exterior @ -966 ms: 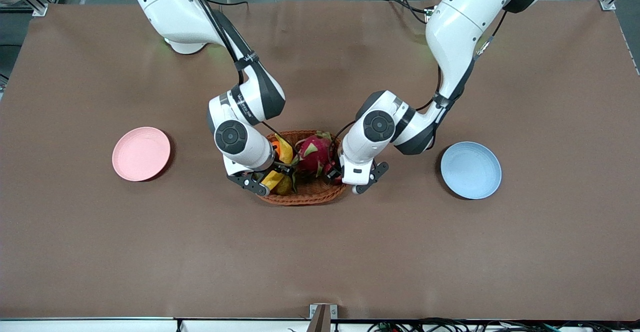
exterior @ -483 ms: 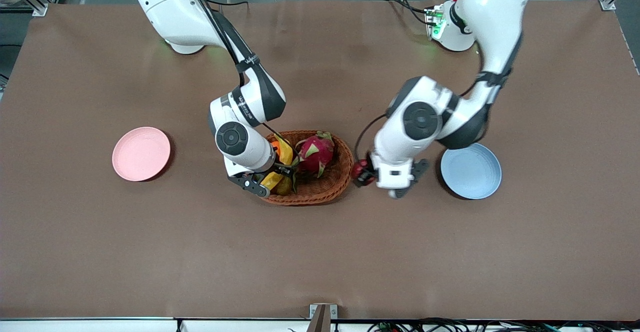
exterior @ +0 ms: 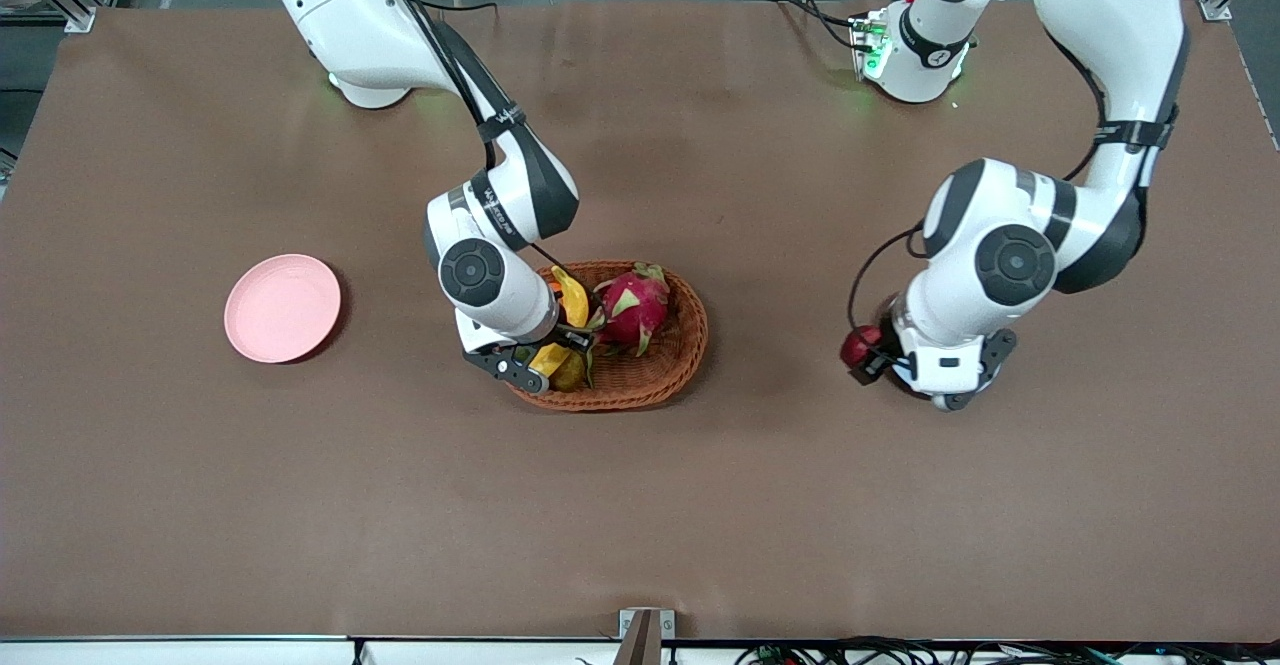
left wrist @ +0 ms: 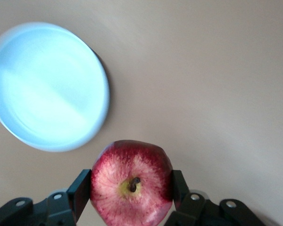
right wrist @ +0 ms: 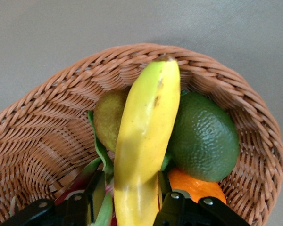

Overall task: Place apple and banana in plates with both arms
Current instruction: 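Lower the apple onto the blue plate while the right gripper grasps the banana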

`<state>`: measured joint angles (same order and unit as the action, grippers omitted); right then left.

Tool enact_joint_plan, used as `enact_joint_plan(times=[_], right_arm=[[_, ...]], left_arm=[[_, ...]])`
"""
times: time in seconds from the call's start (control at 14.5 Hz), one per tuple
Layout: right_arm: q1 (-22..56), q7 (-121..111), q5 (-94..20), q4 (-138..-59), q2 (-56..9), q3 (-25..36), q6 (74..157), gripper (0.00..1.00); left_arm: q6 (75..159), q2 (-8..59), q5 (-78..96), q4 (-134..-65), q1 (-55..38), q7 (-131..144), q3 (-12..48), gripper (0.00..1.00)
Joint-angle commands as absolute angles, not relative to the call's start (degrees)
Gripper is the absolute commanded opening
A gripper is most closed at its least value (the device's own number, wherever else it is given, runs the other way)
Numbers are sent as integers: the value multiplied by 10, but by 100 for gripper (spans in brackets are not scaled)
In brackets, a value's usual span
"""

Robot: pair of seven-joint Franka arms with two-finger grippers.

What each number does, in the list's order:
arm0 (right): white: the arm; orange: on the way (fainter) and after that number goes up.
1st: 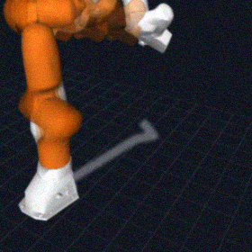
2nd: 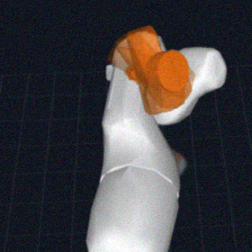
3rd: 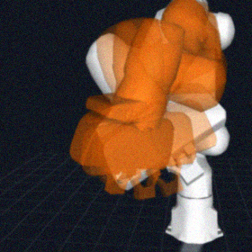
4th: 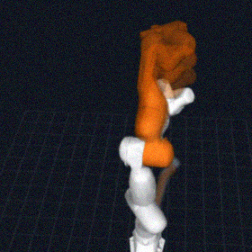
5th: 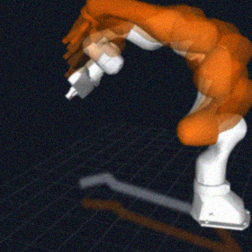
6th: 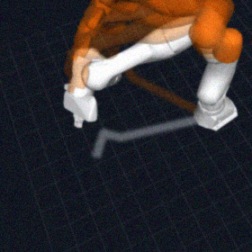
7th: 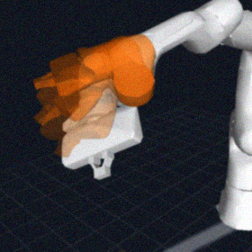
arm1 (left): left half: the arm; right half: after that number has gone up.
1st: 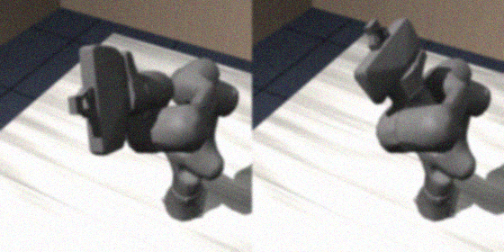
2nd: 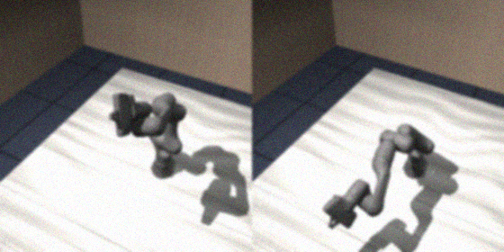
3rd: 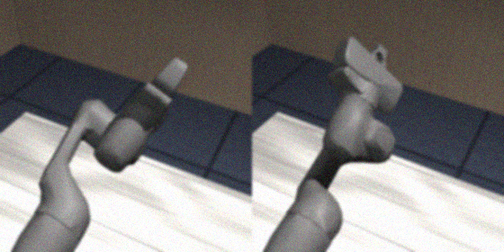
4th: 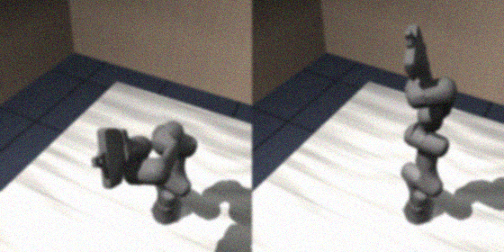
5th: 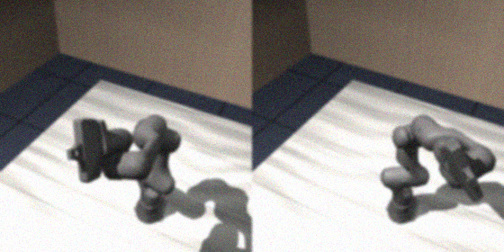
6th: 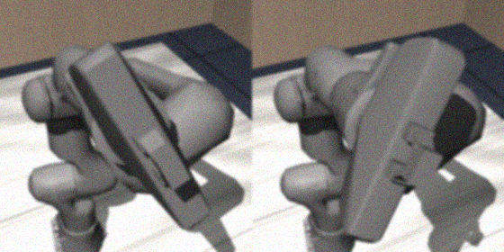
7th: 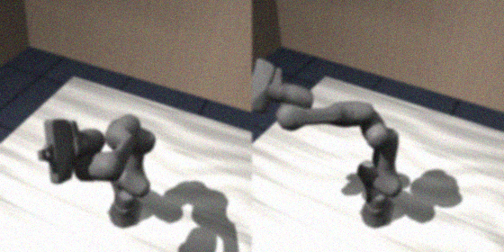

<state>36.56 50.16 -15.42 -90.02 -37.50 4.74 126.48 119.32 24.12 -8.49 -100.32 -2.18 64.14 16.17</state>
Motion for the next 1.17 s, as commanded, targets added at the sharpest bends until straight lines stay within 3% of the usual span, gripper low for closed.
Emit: enact_joint_plan(times=[0.0, 0.48, 0.69, 0.83, 1.03, 1.1], right_arm=[[372, 498, -163, -891, -384, 52, 1266, 53], [375, 497, -162, -891, -393, 52, 1266, 53], [376, 497, -161, -891, -393, 52, 1266, 38], [375, 475, -160, -891, -389, 52, 1265, 30], [365, 446, -159, -874, -383, 56, 1246, 28], [355, 443, -157, -868, -374, 57, 1216, 28]], left_arm=[[1205, 216, -150, -1060, 5, 632, 166, 13], [1303, 219, -194, -1135, 67, 636, 165, 17], [1311, 221, -206, -1149, 73, 636, 164, 25], [1311, 226, -225, -1151, 73, 644, 164, 41], [1310, 229, -227, -1151, 73, 648, 164, 89], [1310, 229, -227, -1150, 73, 648, 164, 100]])
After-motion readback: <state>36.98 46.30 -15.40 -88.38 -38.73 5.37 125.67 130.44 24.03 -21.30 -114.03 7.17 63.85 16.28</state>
